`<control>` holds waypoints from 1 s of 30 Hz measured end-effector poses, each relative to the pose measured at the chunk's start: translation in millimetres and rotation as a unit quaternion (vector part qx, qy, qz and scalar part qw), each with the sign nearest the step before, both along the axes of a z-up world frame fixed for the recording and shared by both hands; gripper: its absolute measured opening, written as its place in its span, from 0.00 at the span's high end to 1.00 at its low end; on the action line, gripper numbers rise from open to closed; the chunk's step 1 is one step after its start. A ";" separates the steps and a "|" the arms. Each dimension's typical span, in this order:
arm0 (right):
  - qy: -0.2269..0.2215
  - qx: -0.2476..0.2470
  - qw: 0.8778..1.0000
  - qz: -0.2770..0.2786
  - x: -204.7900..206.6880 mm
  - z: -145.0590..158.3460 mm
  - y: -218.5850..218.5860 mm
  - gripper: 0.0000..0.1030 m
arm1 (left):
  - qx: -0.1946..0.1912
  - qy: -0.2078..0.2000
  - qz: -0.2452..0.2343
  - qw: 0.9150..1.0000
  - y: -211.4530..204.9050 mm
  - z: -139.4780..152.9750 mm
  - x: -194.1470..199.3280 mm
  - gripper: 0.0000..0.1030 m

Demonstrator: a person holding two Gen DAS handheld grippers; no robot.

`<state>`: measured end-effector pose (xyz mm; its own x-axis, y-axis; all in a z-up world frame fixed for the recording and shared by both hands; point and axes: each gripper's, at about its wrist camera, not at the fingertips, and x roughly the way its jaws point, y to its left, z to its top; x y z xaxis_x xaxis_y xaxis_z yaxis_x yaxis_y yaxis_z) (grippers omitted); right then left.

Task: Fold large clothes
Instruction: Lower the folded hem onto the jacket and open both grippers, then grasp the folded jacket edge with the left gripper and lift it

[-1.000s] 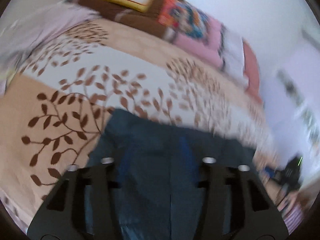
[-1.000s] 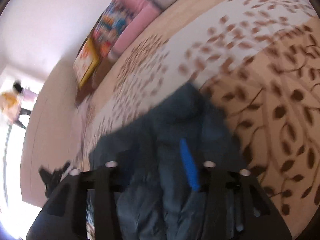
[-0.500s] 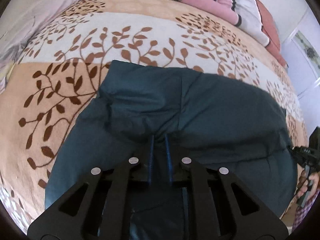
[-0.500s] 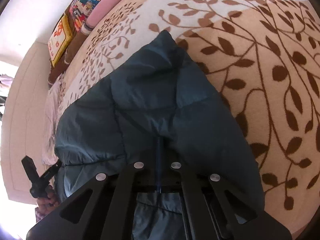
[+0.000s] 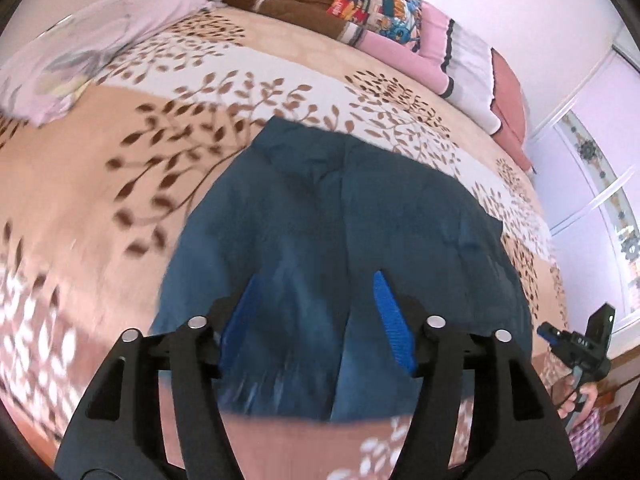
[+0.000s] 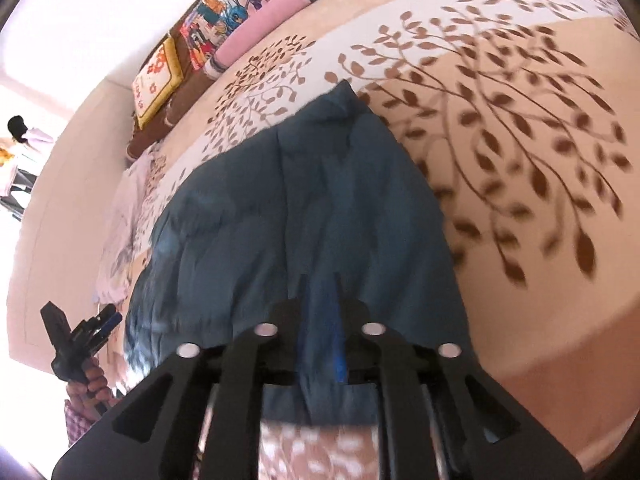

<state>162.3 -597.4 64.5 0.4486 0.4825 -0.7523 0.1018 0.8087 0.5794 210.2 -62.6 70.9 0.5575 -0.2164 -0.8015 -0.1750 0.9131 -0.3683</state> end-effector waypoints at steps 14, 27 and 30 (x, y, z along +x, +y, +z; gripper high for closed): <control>0.026 0.113 0.991 -0.060 -87.6 -48.2 9.6 0.21 | -0.180 0.042 0.127 0.974 44.7 -71.6 -77.2 0.27; 0.053 0.141 0.983 -0.102 -45.5 -78.8 25.0 0.20 | -0.234 0.038 0.179 0.955 44.9 -116.6 -41.5 0.24; 0.056 0.136 0.982 -0.116 -40.2 -83.6 21.7 0.38 | -0.253 0.030 0.181 0.950 47.4 -118.3 -41.0 0.46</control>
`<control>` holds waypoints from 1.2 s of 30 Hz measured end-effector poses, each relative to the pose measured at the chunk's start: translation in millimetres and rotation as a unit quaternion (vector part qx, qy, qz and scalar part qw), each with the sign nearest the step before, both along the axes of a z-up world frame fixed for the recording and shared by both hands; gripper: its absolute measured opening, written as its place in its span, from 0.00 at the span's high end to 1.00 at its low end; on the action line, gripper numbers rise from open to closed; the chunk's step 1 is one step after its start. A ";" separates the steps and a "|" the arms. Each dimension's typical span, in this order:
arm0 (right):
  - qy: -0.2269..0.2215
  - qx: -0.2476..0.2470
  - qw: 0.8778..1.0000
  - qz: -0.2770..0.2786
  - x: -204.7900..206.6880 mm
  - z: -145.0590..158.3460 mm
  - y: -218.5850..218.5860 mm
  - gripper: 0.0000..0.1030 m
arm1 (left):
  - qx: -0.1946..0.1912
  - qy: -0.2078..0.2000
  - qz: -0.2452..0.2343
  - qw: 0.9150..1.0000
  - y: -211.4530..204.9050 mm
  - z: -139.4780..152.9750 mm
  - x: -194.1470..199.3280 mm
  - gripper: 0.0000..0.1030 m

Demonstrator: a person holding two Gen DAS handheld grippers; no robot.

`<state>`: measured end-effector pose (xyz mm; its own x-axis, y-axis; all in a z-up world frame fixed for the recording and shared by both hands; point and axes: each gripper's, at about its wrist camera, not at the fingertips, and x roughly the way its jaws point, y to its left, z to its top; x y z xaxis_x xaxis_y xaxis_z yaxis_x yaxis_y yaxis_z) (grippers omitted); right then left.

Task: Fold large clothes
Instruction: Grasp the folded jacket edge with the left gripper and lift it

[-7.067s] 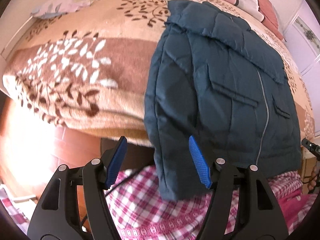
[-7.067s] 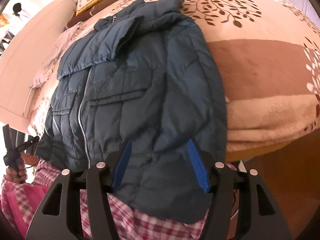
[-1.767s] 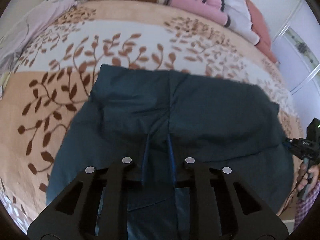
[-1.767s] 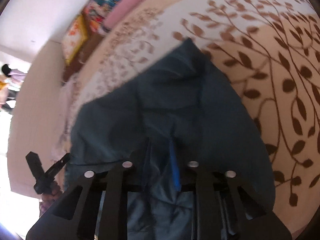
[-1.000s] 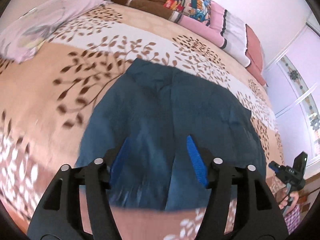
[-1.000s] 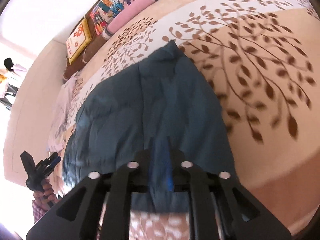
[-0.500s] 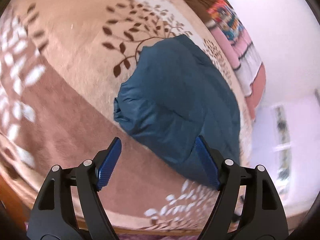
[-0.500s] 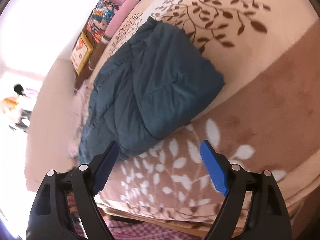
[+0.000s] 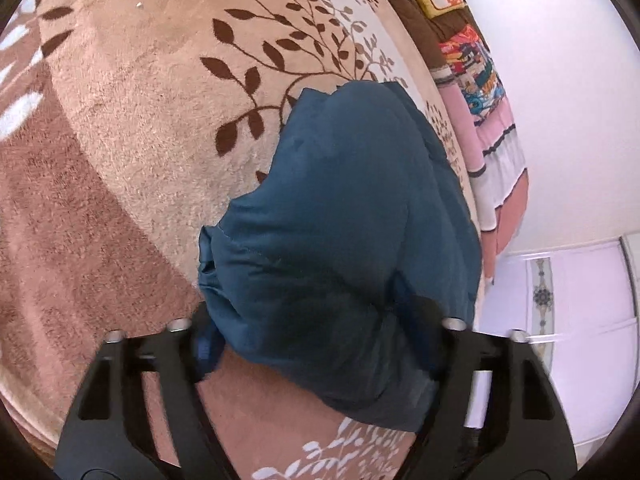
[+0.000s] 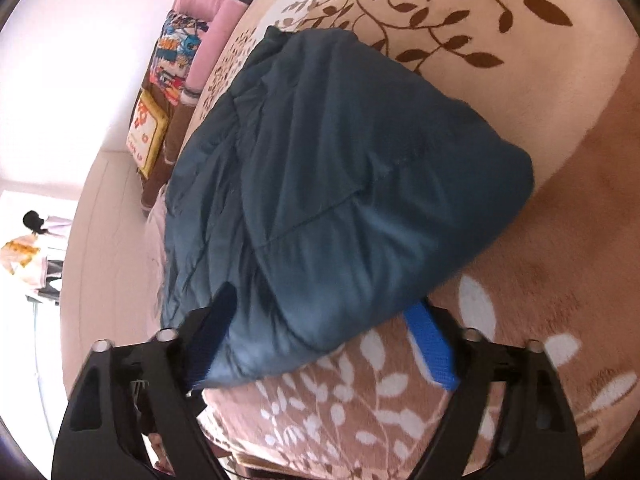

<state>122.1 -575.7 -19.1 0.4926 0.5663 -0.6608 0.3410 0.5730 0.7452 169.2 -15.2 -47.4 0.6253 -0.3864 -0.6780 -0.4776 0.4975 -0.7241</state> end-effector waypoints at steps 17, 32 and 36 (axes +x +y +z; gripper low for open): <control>-0.041 -0.017 0.998 0.032 -58.4 19.4 -17.6 0.81 | 0.036 -0.039 -0.063 0.997 -3.1 30.2 -71.5 0.84; -0.019 -0.050 0.997 0.052 -112.2 -2.3 -12.2 0.81 | 0.088 -0.022 -0.093 0.992 -8.9 12.5 -124.5 0.83; -0.008 -0.065 0.996 0.054 -103.9 -5.2 -4.7 0.76 | 0.103 -0.016 -0.092 0.990 -10.8 9.1 -123.5 0.81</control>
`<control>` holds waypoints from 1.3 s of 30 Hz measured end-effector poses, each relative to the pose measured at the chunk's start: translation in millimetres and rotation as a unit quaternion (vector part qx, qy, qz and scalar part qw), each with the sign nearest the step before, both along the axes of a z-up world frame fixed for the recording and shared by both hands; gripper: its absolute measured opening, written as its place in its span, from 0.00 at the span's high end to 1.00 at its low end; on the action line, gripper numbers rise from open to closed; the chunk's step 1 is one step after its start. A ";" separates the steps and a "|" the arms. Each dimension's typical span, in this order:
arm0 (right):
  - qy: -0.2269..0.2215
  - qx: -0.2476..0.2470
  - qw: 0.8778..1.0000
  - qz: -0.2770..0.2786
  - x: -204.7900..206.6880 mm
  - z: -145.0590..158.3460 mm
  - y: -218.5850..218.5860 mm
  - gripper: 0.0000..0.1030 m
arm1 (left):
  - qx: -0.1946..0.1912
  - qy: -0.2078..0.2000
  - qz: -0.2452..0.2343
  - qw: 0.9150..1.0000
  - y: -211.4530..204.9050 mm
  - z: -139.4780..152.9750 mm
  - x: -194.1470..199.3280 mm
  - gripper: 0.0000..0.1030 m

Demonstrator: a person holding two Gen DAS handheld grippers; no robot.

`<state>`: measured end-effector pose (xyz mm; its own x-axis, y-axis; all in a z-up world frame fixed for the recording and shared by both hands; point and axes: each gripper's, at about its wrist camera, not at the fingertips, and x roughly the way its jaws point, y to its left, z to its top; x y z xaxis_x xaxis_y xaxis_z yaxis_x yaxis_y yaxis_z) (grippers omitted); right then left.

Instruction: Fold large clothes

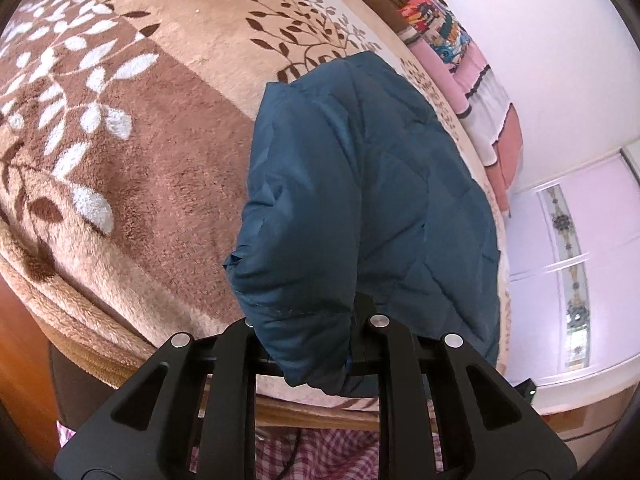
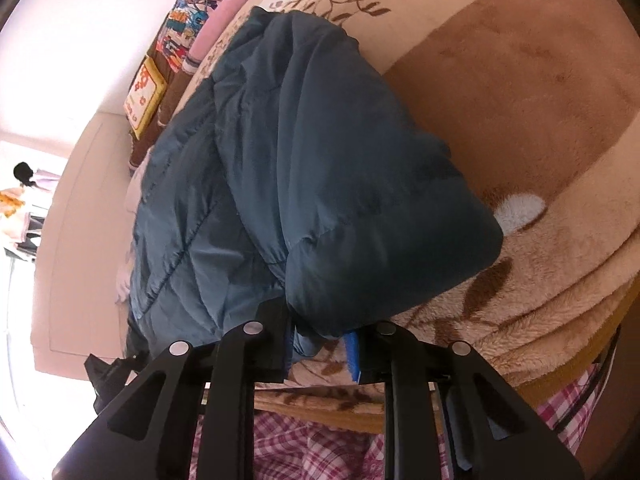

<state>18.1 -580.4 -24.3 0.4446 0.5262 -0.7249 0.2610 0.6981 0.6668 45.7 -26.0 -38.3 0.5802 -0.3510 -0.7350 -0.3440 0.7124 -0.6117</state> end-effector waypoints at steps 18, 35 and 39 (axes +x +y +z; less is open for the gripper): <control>-0.046 -0.201 0.978 0.021 -37.0 48.4 42.8 0.36 | 0.041 0.022 0.009 0.999 -6.2 -5.1 6.9 0.44; -0.117 -0.262 0.954 0.088 -31.0 89.0 83.4 0.21 | 0.024 0.033 0.012 0.999 -5.2 -14.4 7.4 0.37; -0.140 -0.303 0.937 0.104 -21.9 100.1 99.1 0.21 | 0.024 0.032 0.009 0.999 -3.9 -14.3 7.9 0.35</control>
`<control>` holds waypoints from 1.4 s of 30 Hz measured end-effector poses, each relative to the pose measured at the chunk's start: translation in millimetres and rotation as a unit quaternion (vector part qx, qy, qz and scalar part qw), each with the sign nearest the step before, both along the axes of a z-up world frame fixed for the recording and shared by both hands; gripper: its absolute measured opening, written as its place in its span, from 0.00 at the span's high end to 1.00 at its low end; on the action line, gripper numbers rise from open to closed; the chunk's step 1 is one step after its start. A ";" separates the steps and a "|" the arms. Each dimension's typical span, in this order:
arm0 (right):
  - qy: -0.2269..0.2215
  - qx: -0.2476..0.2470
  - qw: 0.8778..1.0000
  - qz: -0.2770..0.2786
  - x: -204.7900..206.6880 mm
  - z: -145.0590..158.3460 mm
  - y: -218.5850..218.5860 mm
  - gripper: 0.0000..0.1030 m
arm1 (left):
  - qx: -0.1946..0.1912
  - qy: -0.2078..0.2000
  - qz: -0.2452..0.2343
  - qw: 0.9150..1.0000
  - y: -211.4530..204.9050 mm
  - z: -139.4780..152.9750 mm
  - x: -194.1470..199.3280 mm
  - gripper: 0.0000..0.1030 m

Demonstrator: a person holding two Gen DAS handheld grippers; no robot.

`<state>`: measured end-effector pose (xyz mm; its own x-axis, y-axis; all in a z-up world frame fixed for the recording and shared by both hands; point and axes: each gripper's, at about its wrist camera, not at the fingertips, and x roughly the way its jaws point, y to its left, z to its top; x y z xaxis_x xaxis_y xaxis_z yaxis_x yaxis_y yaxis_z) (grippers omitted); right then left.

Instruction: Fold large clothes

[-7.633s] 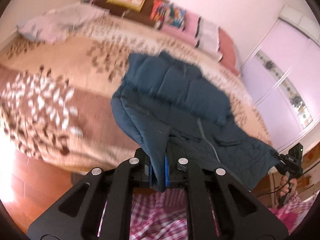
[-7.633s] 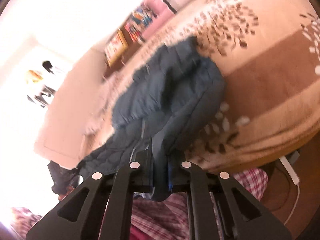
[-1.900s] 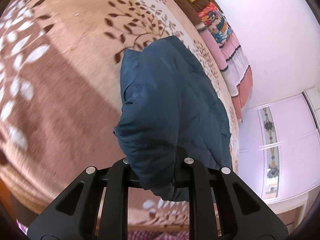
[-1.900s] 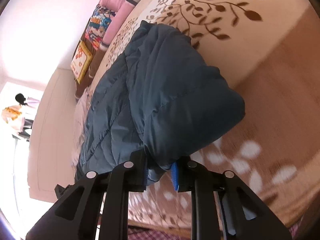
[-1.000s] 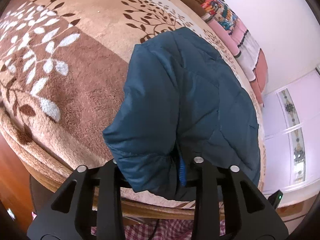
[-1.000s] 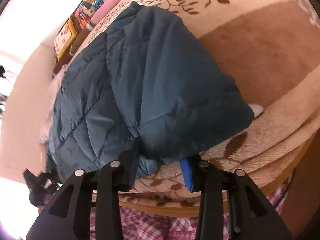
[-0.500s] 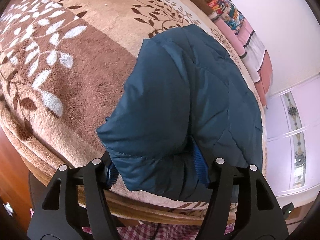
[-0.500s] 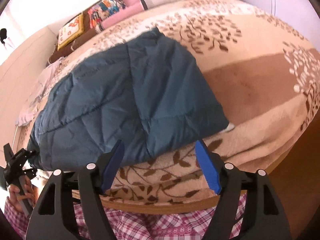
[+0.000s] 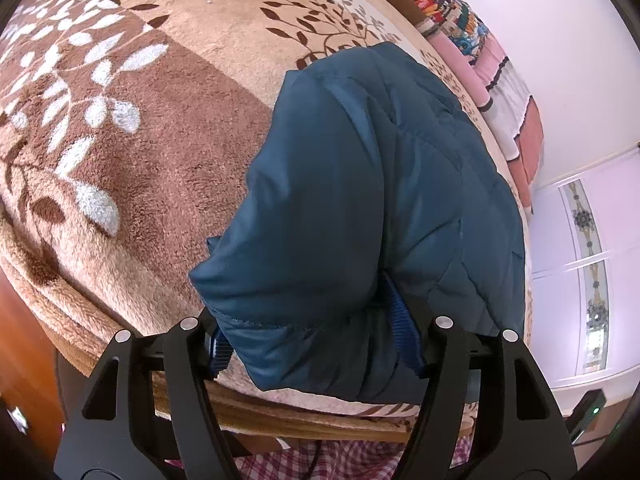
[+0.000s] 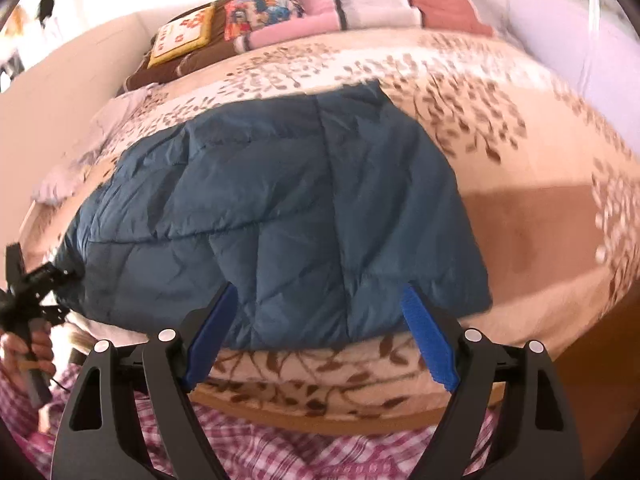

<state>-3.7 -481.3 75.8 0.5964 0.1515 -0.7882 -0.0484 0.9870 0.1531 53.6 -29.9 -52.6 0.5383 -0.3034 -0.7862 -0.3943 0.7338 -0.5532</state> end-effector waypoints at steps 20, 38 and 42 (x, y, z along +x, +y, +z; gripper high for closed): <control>-0.009 -0.015 0.994 0.111 125.5 24.6 100.6 0.67 | -0.001 -0.019 -0.002 1.000 2.8 6.1 2.5 0.45; 0.086 0.059 0.993 0.062 256.8 -30.3 121.8 0.78 | 0.012 -0.059 -0.032 0.998 -1.7 20.9 -4.3 0.77; 0.129 0.043 0.989 0.066 278.7 -60.9 133.7 0.80 | 0.010 -0.060 -0.034 0.998 -0.8 23.4 -2.3 0.73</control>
